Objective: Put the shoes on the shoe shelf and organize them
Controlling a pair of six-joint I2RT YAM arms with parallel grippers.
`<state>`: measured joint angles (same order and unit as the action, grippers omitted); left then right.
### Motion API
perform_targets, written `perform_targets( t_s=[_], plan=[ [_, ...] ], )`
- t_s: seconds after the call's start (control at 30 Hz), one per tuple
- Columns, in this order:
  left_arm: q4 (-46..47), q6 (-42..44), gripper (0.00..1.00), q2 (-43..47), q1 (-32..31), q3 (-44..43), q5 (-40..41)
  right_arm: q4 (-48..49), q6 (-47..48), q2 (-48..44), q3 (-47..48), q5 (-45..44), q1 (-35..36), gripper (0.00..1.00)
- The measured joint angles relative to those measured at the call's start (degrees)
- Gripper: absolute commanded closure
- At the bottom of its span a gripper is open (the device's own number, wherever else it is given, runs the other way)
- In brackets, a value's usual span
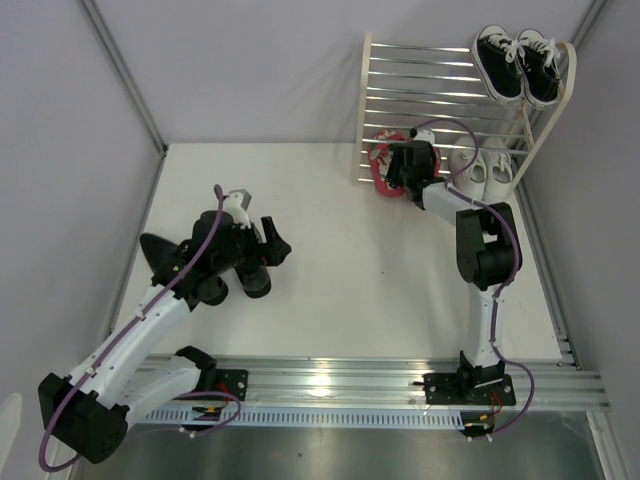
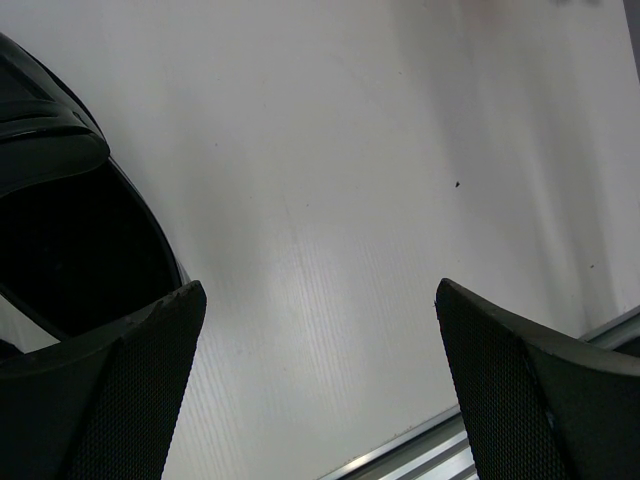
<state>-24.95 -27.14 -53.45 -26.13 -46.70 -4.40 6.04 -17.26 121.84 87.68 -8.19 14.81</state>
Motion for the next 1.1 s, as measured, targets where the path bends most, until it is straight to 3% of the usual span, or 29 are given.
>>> perform_targets(
  t_s=[0.17, 0.3, 0.43, 0.77, 1.1],
  plan=[
    [0.0, 0.0, 0.01, 0.3, 0.0, 0.2, 0.3, -1.1, -0.3, -0.4, 0.2, 0.1, 0.1, 0.45],
    [0.0, 0.0, 0.01, 0.3, 0.0, 0.2, 0.3, -2.8, 0.3, -3.4, -1.0, 0.3, 0.6, 0.24],
    [0.0, 0.0, 0.01, 0.3, 0.0, 0.2, 0.3, -2.8, 2.4, -9.8, -4.0, 0.5, 1.2, 0.13],
    [0.0, 0.2, 0.01, 0.6, -0.6, 0.2, 0.1, -2.0, 5.3, -26.5, -9.3, -1.4, -1.3, 0.15],
    [0.0, 0.3, 0.01, -0.6, -2.9, 0.2, -0.3, -3.5, -0.2, -33.8, -31.1, -3.8, -3.2, 0.31]
  ],
)
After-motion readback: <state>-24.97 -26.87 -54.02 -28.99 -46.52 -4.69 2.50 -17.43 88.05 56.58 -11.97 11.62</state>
